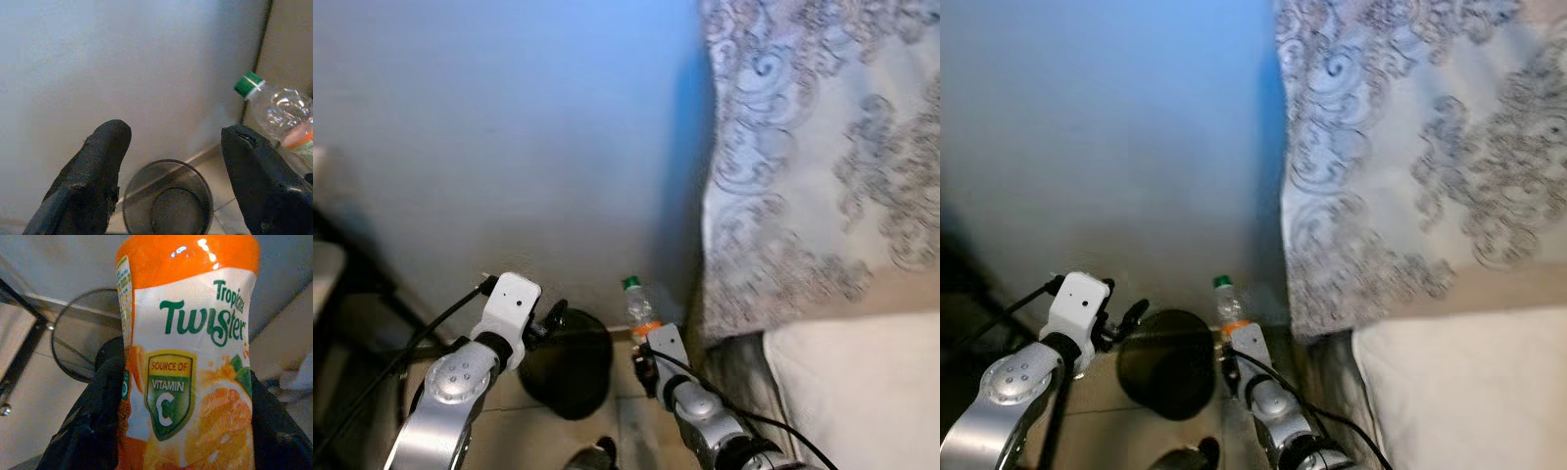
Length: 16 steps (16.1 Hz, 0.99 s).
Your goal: Clean up the room
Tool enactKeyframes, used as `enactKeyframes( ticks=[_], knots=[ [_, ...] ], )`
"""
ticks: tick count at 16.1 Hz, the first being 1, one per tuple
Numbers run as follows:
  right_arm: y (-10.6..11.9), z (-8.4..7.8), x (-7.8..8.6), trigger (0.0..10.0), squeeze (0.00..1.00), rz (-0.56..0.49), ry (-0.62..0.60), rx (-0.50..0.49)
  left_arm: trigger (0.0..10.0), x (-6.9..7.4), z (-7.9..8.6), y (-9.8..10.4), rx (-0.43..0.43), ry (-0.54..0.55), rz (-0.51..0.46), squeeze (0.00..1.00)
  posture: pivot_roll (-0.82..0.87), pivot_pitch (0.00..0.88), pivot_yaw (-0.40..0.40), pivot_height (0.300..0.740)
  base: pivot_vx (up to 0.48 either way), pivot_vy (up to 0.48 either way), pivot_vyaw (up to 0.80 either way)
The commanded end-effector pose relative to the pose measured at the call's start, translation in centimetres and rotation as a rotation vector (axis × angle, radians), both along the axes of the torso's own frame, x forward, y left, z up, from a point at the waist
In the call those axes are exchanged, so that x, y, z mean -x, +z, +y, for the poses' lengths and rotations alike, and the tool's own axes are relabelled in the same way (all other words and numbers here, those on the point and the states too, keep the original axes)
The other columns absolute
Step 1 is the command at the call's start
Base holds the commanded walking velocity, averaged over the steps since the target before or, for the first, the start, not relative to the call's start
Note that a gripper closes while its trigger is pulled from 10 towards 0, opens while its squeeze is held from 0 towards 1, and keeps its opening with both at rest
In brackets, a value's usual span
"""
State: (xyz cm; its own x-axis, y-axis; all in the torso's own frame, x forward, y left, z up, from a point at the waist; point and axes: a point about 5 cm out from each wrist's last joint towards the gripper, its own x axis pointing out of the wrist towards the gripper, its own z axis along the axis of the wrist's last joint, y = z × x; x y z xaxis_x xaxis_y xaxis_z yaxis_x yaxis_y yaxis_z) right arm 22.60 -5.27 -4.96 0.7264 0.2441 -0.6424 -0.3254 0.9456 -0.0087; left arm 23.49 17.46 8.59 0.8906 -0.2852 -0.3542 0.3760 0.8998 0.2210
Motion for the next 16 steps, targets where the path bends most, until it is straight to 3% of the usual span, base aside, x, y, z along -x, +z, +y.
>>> enactKeyframes(
  ticks=[1,3,4,5,6,7,8,9,10,13,16],
  knots=[
    [1.6,7.2,1.6,10.0,0.0,0.031,0.045,-0.14,10.0,-0.1,0.3,0.3,-0.018,0.012,-0.013,0.0,0.03,0.055,0.034,0.74,0.0,0.0,0.8],
    [2.5,10.2,2.7,10.0,0.0,0.041,0.069,-0.136,10.0,-0.3,0.3,0.4,-0.02,0.012,-0.017,0.0,0.03,0.053,0.037,0.74,0.0,0.0,0.8],
    [3.2,7.3,-0.5,10.0,0.0,-0.048,0.047,-0.174,10.0,-0.4,0.2,0.5,-0.021,0.009,-0.02,0.0,0.03,0.052,0.035,0.74,0.0,0.0,0.8],
    [4.8,-1.5,-5.2,10.0,0.0,-0.208,-0.003,-0.197,10.0,-0.5,0.2,0.5,-0.023,0.009,-0.021,0.0,0.03,0.052,0.035,0.74,0.0,0.0,0.8],
    [6.3,-6.4,-6.7,10.0,0.0,-0.265,0.006,-0.197,10.0,-0.5,0.3,0.6,-0.024,0.009,-0.023,0.0,0.03,0.051,0.034,0.74,0.0,0.0,0.8],
    [6.7,-7.4,-6.9,10.0,0.0,-0.271,0.011,-0.197,10.0,-0.5,0.3,0.6,-0.025,0.01,-0.023,0.0,0.04,0.051,0.033,0.74,0.0,0.0,0.8],
    [7.9,-10.4,-7.3,10.0,0.0,-0.29,0.026,-0.184,10.0,-0.6,0.3,0.6,-0.016,0.018,-0.016,0.0,0.04,0.05,0.033,0.74,0.0,0.0,0.8],
    [9.2,-12.2,-7.3,10.0,0.0,-0.31,0.036,-0.186,10.0,-0.5,0.4,0.6,-0.014,0.021,-0.012,0.0,0.04,0.049,0.032,0.74,0.0,0.0,0.8],
    [11.1,-13.3,-7.0,10.0,0.0,-0.335,0.067,-0.215,10.0,-0.5,0.4,0.7,-0.01,0.028,-0.013,0.0,0.04,0.048,0.031,0.74,0.0,0.0,0.8],
    [14.2,-13.5,-5.3,10.0,0.0,-0.356,0.134,-0.232,10.0,-0.7,0.4,1.0,0.001,0.057,-0.04,0.0,0.04,0.047,0.023,0.74,0.0,0.0,0.8],
    [14.7,-12.7,-4.5,10.0,0.0,-0.322,0.046,-0.253,10.0,-1.1,0.4,1.4,-0.053,0.072,-0.116,0.0,0.05,0.044,0.011,0.74,0.0,0.0,0.27]
  ],
)
